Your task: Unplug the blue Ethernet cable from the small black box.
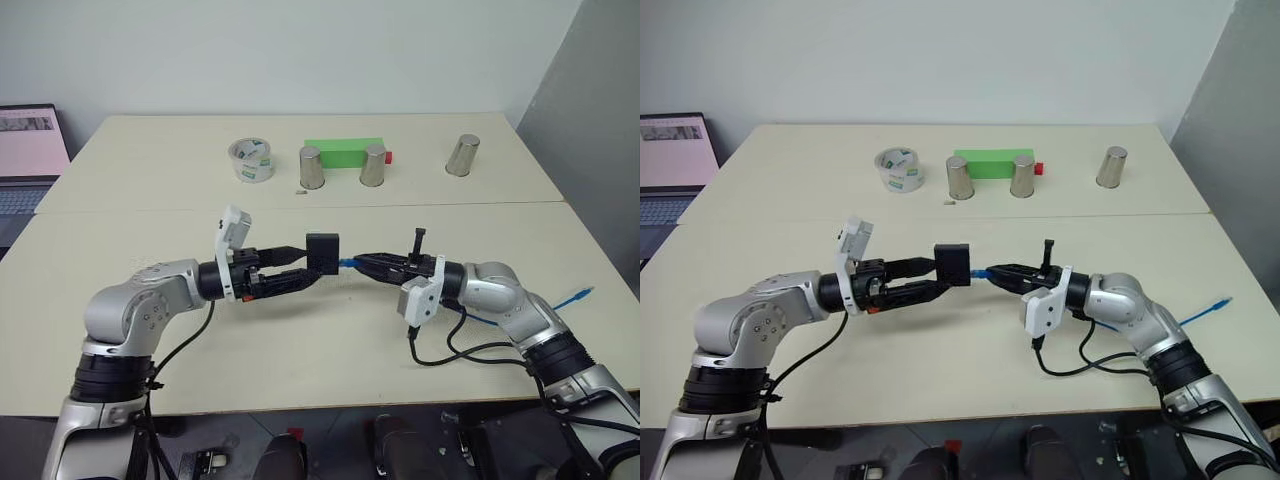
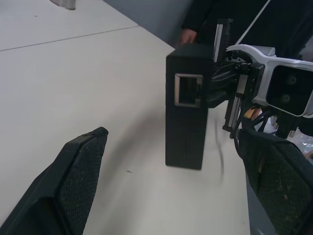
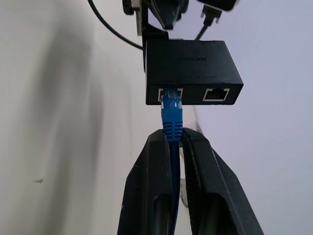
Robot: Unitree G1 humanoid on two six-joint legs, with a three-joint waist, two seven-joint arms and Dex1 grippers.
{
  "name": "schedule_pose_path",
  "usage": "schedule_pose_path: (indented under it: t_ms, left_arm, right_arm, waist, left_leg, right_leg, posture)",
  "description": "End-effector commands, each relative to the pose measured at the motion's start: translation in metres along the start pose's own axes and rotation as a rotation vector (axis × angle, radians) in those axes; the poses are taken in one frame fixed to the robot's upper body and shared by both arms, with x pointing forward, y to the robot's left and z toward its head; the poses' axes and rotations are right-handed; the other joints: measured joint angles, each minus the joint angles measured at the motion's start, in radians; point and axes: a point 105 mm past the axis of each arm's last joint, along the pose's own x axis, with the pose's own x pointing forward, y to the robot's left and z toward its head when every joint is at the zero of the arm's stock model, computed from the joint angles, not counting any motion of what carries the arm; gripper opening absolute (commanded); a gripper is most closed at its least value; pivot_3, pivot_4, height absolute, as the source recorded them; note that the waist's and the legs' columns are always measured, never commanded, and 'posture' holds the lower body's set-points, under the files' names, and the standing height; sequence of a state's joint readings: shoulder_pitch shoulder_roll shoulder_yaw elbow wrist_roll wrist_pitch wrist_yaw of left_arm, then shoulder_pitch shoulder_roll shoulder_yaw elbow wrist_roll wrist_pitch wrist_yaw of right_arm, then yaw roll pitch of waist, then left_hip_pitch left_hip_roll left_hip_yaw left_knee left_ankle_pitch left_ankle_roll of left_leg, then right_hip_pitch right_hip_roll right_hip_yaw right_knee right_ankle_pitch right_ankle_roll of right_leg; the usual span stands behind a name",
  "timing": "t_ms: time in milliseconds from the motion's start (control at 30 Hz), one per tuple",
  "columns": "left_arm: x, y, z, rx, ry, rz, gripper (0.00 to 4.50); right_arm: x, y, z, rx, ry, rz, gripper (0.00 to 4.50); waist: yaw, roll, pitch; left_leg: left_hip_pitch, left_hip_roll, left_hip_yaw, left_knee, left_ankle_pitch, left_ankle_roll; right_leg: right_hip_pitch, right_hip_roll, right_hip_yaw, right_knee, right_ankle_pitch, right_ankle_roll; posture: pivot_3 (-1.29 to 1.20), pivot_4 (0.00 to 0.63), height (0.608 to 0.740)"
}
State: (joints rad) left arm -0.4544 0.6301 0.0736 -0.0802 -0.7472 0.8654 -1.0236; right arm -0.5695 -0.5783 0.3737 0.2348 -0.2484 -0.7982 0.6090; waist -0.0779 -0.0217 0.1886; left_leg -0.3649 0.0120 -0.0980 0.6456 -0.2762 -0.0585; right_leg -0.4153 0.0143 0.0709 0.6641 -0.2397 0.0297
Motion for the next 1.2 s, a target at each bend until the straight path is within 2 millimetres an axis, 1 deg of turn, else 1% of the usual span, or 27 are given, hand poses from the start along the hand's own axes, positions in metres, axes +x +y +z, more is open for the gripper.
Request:
schedule_pose_path:
  t_ms: [33, 167, 333, 367, 400, 433, 600, 633, 667, 767, 833, 867, 900, 967, 1033, 1100, 1200]
  left_arm:
    - [0.002, -0.008, 0.009, 0.028, -0.024, -0.047, 4.5]
    - [0.003, -0.008, 0.013, 0.028, -0.053, -0.062, 3.79]
    - [0.001, -0.008, 0.01, 0.027, -0.035, -0.065, 2.61]
    - [0.001, -0.009, 0.009, 0.027, -0.031, -0.066, 2.3]
    - [0.001, -0.009, 0.007, 0.03, -0.022, -0.067, 2.17]
    - [0.001, -0.009, 0.006, 0.035, -0.014, -0.066, 1.86]
    - [0.003, -0.007, 0.002, 0.043, -0.004, -0.059, 0.78]
    - [0.003, -0.006, 0.001, 0.052, 0.006, -0.058, 0.78]
    - [0.002, -0.006, 0.0, 0.059, 0.012, -0.058, 0.78]
    - [0.001, -0.006, -0.003, 0.081, 0.031, -0.06, 0.78]
    - [0.002, -0.005, -0.003, 0.132, 0.04, -0.05, 0.78]
    - [0.005, -0.007, -0.002, 0.171, 0.044, -0.06, 0.78]
    - [0.008, -0.01, 0.0, 0.197, 0.043, -0.072, 0.78]
    - [0.015, -0.018, 0.004, 0.259, 0.043, -0.109, 0.78]
    - [0.018, -0.023, 0.003, 0.292, 0.052, -0.142, 0.78]
    - [0.018, -0.026, -0.001, 0.317, 0.078, -0.175, 0.78]
    - [0.018, -0.027, -0.004, 0.337, 0.079, -0.195, 0.78]
  right_arm:
    - [0.003, -0.012, 0.014, -0.05, -0.063, -0.025, 0.07]
    - [0.006, -0.01, 0.016, -0.054, -0.074, -0.021, 0.07]
    - [0.007, -0.009, 0.015, -0.059, -0.07, -0.02, 0.07]
    - [0.007, -0.01, 0.015, -0.062, -0.071, -0.022, 0.07]
    - [0.007, -0.011, 0.015, -0.074, -0.075, -0.026, 0.07]
    - [0.008, -0.012, 0.016, -0.084, -0.078, -0.031, 0.07]
    - [0.011, -0.011, 0.019, -0.146, -0.088, -0.011, 0.07]
    - [0.011, -0.011, 0.019, -0.151, -0.092, -0.004, 0.07]
    - [0.011, -0.01, 0.02, -0.154, -0.095, 0.0, 0.77]
    - [0.009, -0.007, 0.019, -0.128, -0.083, 0.045, 1.54]
    - [0.005, -0.002, 0.018, -0.065, -0.057, 0.097, 2.04]
    - [0.003, -0.002, 0.018, 0.001, -0.041, 0.11, 2.24]
    - [0.001, -0.001, 0.02, 0.067, -0.031, 0.126, 2.55]
    - [-0.004, -0.005, 0.025, 0.272, -0.018, 0.127, 2.95]
    - [-0.007, -0.011, 0.034, 0.509, -0.024, 0.118, 3.47]
    - [-0.008, -0.016, 0.041, 0.736, -0.03, 0.106, 3.49]
    - [-0.01, -0.013, 0.042, 0.958, 0.011, 0.133, 3.49]
  waist:
    - [0.0, 0.0, 0.0]
    - [0.001, 0.0, 0.0]
    - [0.001, 0.0, 0.0]
    - [0.001, 0.0, 0.0]
    - [0.001, 0.0, 0.0]
    - [0.001, 0.0, 0.0]
    - [0.002, 0.0, 0.0]
    - [0.002, 0.0, 0.0]
    - [0.002, 0.0, 0.0]
    - [0.001, 0.0, 0.0]
    - [0.003, 0.0, 0.0]
    - [0.005, 0.0, 0.0]
    - [0.008, 0.0, 0.0]
    - [0.02, 0.0, 0.0]
    - [0.024, 0.0, 0.0]
    - [0.027, 0.0, 0.0]
    - [0.027, 0.0, 0.0]
  left_leg:
    - [0.0, 0.0, 0.0, 0.0, 0.0, 0.0]
    - [0.0, 0.0, 0.0, 0.001, 0.0, 0.0]
    - [0.0, 0.0, 0.0, 0.0, 0.0, 0.0]
    - [0.0, 0.0, 0.0, 0.0, 0.0, 0.0]
    - [0.0, 0.0, 0.0, 0.0, 0.0, 0.0]
    - [0.0, 0.0, 0.0, 0.0, 0.0, 0.0]
    - [0.0, 0.0, 0.0, 0.0, 0.0, 0.0]
    - [0.0, 0.0, 0.0, 0.0, 0.0, 0.0]
    - [0.0, 0.0, 0.0, 0.0, 0.0, 0.0]
    - [0.0, 0.0, 0.0, 0.0, 0.0, 0.0]
    - [0.0, 0.0, 0.0, 0.0, 0.0, 0.0]
    - [0.0, 0.0, 0.0, 0.0, 0.0, 0.0]
    - [0.0, 0.0, 0.0, 0.0, 0.0, 0.0]
    - [0.0, 0.0, 0.0, 0.0, 0.0, 0.0]
    - [0.0, 0.0, -0.001, 0.0, 0.0, 0.0]
    - [0.0, 0.0, -0.001, 0.001, 0.0, 0.0]
    - [0.0, 0.0, -0.001, 0.001, 0.0, 0.0]
  right_leg:
    - [0.0, 0.0, 0.0, 0.0, 0.0, 0.0]
    - [0.0, 0.0, 0.0, 0.0, 0.0, 0.0]
    - [0.0, 0.0, 0.0, 0.0, 0.0, 0.0]
    - [0.0, 0.0, 0.0, 0.0, 0.0, 0.0]
    - [0.0, 0.0, 0.0, 0.0, 0.0, 0.0]
    - [0.0, 0.0, 0.0, 0.0, 0.0, 0.0]
    - [0.0, 0.0, 0.0, 0.0, 0.0, 0.0]
    - [0.0, 0.0, 0.0, 0.001, 0.0, 0.0]
    - [0.0, 0.0, 0.0, 0.001, 0.0, 0.0]
    - [0.0, 0.0, 0.0, 0.001, 0.0, 0.0]
    - [0.0, 0.0, 0.0, 0.0, 0.0, 0.0]
    - [0.0, 0.0, 0.0, 0.0, 0.001, -0.001]
    - [0.0, 0.0, 0.0, 0.0, 0.002, -0.003]
    - [0.001, 0.0, 0.0, 0.0, 0.002, -0.004]
    - [0.001, 0.0, 0.0, 0.0, 0.002, -0.004]
    - [0.001, 0.0, 0.0, 0.0, 0.002, -0.004]
    - [0.001, 0.0, -0.001, 0.0, 0.0, 0.0]
  posture:
    - [0.0, 0.15, 0.74]
    - [0.0, 0.15, 0.74]
    - [0.0, 0.15, 0.74]
    - [0.0, 0.15, 0.74]
    - [0.0, 0.15, 0.74]
    - [0.0, 0.15, 0.74]
    - [0.0, 0.15, 0.74]
    - [0.0, 0.15, 0.74]
    - [0.0, 0.15, 0.74]
    - [0.0, 0.15, 0.74]
    - [0.0, 0.15, 0.74]
    - [0.0, 0.15, 0.74]
    - [0.0, 0.15, 0.74]
    - [0.0, 0.15, 0.74]
    - [0.0, 0.15, 0.74]
    - [0.0, 0.15, 0.74]
    - [0.0, 0.15, 0.74]
